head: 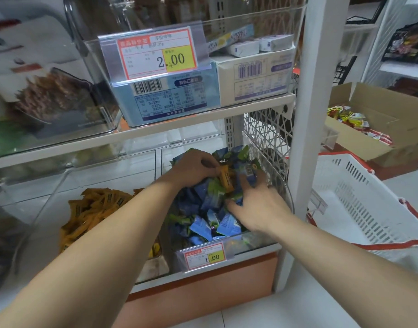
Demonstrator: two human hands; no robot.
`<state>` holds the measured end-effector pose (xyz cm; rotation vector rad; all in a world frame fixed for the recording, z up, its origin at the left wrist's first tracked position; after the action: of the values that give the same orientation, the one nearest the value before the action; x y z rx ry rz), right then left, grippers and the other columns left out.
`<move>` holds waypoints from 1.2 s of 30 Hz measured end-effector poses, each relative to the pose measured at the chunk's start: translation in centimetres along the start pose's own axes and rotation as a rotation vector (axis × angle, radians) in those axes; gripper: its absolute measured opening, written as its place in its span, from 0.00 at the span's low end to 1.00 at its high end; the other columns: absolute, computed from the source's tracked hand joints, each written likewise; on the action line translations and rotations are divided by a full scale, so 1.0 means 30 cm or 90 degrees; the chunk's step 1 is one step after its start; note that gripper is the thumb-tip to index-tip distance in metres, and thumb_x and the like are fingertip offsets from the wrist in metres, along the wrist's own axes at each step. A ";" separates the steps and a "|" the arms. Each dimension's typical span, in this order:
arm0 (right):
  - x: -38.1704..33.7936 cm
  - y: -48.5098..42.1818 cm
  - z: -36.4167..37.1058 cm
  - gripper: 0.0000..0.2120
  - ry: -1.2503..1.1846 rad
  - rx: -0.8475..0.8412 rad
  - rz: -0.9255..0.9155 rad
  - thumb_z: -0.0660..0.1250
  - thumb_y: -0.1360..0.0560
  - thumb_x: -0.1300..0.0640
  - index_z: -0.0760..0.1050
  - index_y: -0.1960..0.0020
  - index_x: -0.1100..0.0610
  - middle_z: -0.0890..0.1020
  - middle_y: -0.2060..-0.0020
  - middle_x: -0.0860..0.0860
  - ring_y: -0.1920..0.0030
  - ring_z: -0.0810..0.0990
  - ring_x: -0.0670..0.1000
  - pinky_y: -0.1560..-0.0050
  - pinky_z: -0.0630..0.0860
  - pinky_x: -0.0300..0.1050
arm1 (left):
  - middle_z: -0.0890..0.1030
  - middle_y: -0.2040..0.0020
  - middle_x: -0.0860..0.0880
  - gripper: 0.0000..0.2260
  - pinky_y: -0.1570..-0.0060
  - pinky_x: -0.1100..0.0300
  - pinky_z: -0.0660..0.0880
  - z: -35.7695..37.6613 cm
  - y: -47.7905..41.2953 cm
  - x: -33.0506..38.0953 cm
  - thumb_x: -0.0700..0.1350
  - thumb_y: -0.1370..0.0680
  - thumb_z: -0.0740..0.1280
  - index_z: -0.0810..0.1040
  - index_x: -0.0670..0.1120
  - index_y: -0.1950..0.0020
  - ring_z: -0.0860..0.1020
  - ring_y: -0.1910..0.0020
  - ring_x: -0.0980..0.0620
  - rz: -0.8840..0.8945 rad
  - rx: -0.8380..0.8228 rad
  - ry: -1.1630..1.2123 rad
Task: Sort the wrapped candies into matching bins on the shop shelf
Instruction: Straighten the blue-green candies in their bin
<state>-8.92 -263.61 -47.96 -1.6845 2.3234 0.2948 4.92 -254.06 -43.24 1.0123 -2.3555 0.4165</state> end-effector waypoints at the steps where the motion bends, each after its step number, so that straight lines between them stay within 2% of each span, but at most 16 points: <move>1: -0.004 0.002 -0.007 0.38 0.001 0.000 -0.001 0.57 0.25 0.31 0.50 0.21 0.45 0.53 0.23 0.58 0.36 0.73 0.70 0.40 0.75 0.56 | 0.83 0.59 0.58 0.05 0.60 0.68 0.70 -0.024 0.008 -0.011 0.49 0.26 0.75 0.86 0.51 0.52 0.78 0.59 0.65 -0.010 0.024 0.019; 3: -0.016 0.009 -0.023 0.37 0.017 0.002 -0.002 0.56 0.25 0.30 0.52 0.21 0.45 0.54 0.22 0.57 0.36 0.74 0.70 0.42 0.76 0.56 | 0.84 0.57 0.54 0.06 0.58 0.64 0.73 -0.058 0.023 -0.033 0.49 0.27 0.76 0.86 0.49 0.52 0.80 0.57 0.58 -0.032 0.051 0.050; 6: -0.054 0.024 -0.072 0.34 0.062 0.042 -0.010 0.55 0.25 0.30 0.60 0.25 0.47 0.63 0.25 0.54 0.39 0.75 0.66 0.51 0.74 0.54 | 0.83 0.60 0.53 0.08 0.63 0.64 0.71 -0.059 0.046 -0.049 0.50 0.27 0.77 0.86 0.48 0.52 0.79 0.61 0.55 -0.058 0.035 0.043; 8: -0.085 0.039 -0.130 0.31 0.105 0.099 -0.024 0.56 0.26 0.32 0.66 0.29 0.49 0.69 0.30 0.53 0.40 0.75 0.65 0.54 0.71 0.52 | 0.81 0.60 0.55 0.07 0.63 0.65 0.69 -0.055 0.060 -0.045 0.49 0.27 0.76 0.86 0.48 0.52 0.79 0.61 0.58 -0.058 0.037 0.026; 11: -0.134 0.057 -0.206 0.26 0.109 0.191 -0.078 0.59 0.24 0.40 0.69 0.31 0.53 0.76 0.36 0.54 0.40 0.75 0.62 0.49 0.74 0.53 | 0.82 0.62 0.58 0.04 0.64 0.68 0.69 -0.069 0.085 -0.009 0.49 0.26 0.75 0.86 0.51 0.54 0.78 0.66 0.66 -0.035 0.078 0.068; 12: -0.140 0.057 -0.213 0.25 0.075 0.200 -0.091 0.60 0.23 0.43 0.68 0.30 0.54 0.78 0.39 0.55 0.41 0.75 0.62 0.48 0.74 0.53 | 0.83 0.61 0.59 0.02 0.62 0.68 0.70 -0.074 0.092 0.006 0.49 0.26 0.75 0.86 0.52 0.55 0.78 0.65 0.68 -0.025 0.091 0.080; 14: -0.131 0.046 -0.211 0.24 -0.014 0.195 -0.083 0.60 0.21 0.46 0.65 0.29 0.56 0.81 0.45 0.56 0.43 0.77 0.63 0.52 0.74 0.53 | 0.84 0.59 0.59 0.01 0.56 0.66 0.73 -0.080 0.108 0.031 0.49 0.26 0.75 0.85 0.55 0.56 0.80 0.60 0.67 -0.011 0.105 0.118; 17: -0.108 0.026 -0.198 0.15 -0.120 0.198 -0.069 0.61 0.20 0.50 0.71 0.36 0.54 0.82 0.53 0.55 0.51 0.80 0.61 0.58 0.72 0.49 | 0.85 0.58 0.57 0.01 0.49 0.62 0.76 -0.068 0.121 0.056 0.49 0.26 0.75 0.84 0.55 0.56 0.82 0.55 0.62 -0.011 0.103 0.172; 20: -0.071 0.002 -0.180 0.12 -0.318 0.172 -0.038 0.67 0.22 0.54 0.77 0.38 0.51 0.83 0.54 0.51 0.53 0.80 0.57 0.57 0.75 0.44 | 0.85 0.56 0.57 0.04 0.51 0.64 0.75 -0.056 0.132 0.068 0.48 0.27 0.76 0.83 0.55 0.54 0.81 0.54 0.63 -0.022 0.100 0.205; 22: -0.053 -0.009 -0.164 0.13 -0.423 0.158 -0.025 0.71 0.24 0.56 0.78 0.40 0.52 0.82 0.56 0.47 0.53 0.80 0.52 0.61 0.72 0.33 | 0.85 0.54 0.55 0.09 0.49 0.63 0.76 -0.042 0.136 0.058 0.45 0.27 0.76 0.83 0.55 0.50 0.82 0.53 0.61 -0.043 0.073 0.250; 26: -0.018 -0.024 -0.132 0.16 -0.503 0.138 0.011 0.76 0.27 0.55 0.77 0.42 0.54 0.81 0.55 0.46 0.53 0.79 0.47 0.60 0.69 0.32 | 0.85 0.52 0.57 0.16 0.47 0.63 0.75 0.021 0.148 0.069 0.40 0.28 0.75 0.83 0.59 0.47 0.81 0.49 0.61 -0.074 -0.041 0.249; 29: 0.005 -0.022 -0.143 0.13 -0.544 0.166 0.024 0.77 0.28 0.56 0.77 0.47 0.51 0.80 0.58 0.41 0.55 0.79 0.44 0.62 0.67 0.26 | 0.84 0.48 0.53 0.16 0.45 0.55 0.78 -0.011 0.152 0.076 0.39 0.28 0.74 0.81 0.57 0.45 0.82 0.47 0.54 -0.089 0.033 0.263; 31: 0.018 -0.016 -0.161 0.14 -0.588 0.192 0.035 0.77 0.28 0.56 0.78 0.44 0.53 0.82 0.57 0.43 0.54 0.81 0.45 0.61 0.69 0.29 | 0.84 0.46 0.48 0.17 0.47 0.50 0.81 -0.031 0.164 0.076 0.37 0.27 0.73 0.80 0.54 0.42 0.83 0.48 0.48 -0.101 0.080 0.330; 33: 0.017 -0.002 -0.187 0.17 -0.631 0.229 0.040 0.78 0.29 0.54 0.76 0.44 0.50 0.83 0.57 0.43 0.55 0.81 0.42 0.61 0.71 0.33 | 0.84 0.47 0.46 0.18 0.57 0.55 0.82 -0.033 0.183 0.093 0.35 0.25 0.71 0.79 0.53 0.39 0.85 0.53 0.47 -0.094 0.092 0.423; 36: -0.031 0.024 -0.231 0.14 -0.640 0.279 -0.015 0.79 0.31 0.55 0.75 0.55 0.45 0.81 0.60 0.40 0.59 0.79 0.34 0.63 0.70 0.27 | 0.86 0.53 0.48 0.16 0.61 0.57 0.81 -0.038 0.215 0.124 0.35 0.22 0.66 0.80 0.53 0.41 0.85 0.56 0.48 -0.094 0.096 0.533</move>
<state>-9.94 -264.70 -41.11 -0.9870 1.4653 0.4497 -1.58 -251.34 -40.57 0.8423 -1.5093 0.7873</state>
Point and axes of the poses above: each hand's wrist, its own y-axis away from the middle knuckle, its own z-axis out of the palm, x = y × z, the point moved 10 cm from there along -y, towards the middle knuckle
